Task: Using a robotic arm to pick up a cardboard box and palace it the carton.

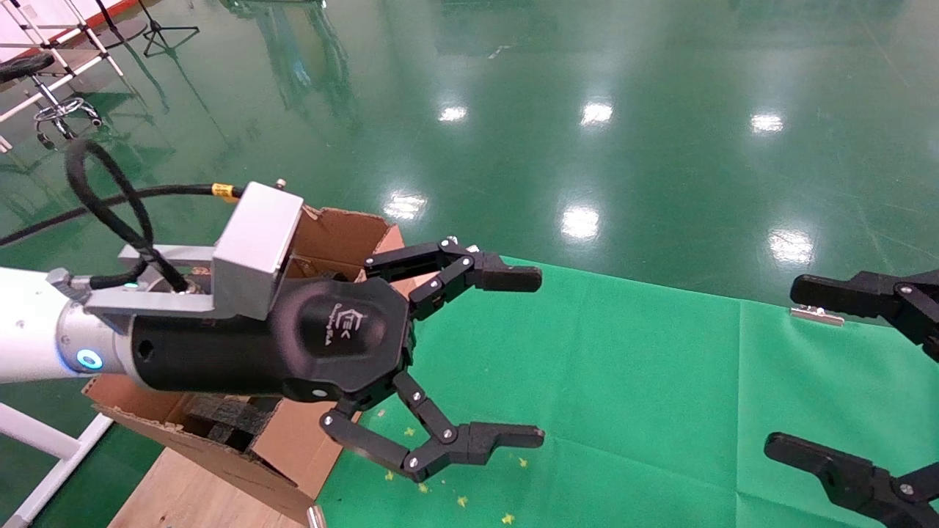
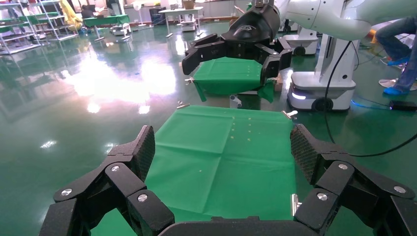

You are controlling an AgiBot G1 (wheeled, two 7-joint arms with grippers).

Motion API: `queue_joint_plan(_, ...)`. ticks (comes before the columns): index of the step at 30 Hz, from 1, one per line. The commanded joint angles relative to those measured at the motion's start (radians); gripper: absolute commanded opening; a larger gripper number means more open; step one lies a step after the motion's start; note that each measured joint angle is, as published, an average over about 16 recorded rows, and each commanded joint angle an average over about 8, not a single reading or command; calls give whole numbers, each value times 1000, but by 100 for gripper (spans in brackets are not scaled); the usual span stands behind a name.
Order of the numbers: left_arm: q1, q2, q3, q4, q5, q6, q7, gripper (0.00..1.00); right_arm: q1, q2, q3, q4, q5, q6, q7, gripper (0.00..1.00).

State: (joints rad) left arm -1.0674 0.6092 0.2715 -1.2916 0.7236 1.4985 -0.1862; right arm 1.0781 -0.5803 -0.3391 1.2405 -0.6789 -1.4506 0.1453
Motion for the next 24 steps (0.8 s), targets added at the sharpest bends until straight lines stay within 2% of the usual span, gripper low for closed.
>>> queue_joint_plan(1, -2, 0, 2, 2, 2, -1, -1, 100, 0, 0, 0, 0, 0, 0, 0, 100)
queue_joint_plan(24, -9, 2, 11, 10, 9, -4, -3, 100, 0, 0, 0, 0, 0, 0, 0, 100)
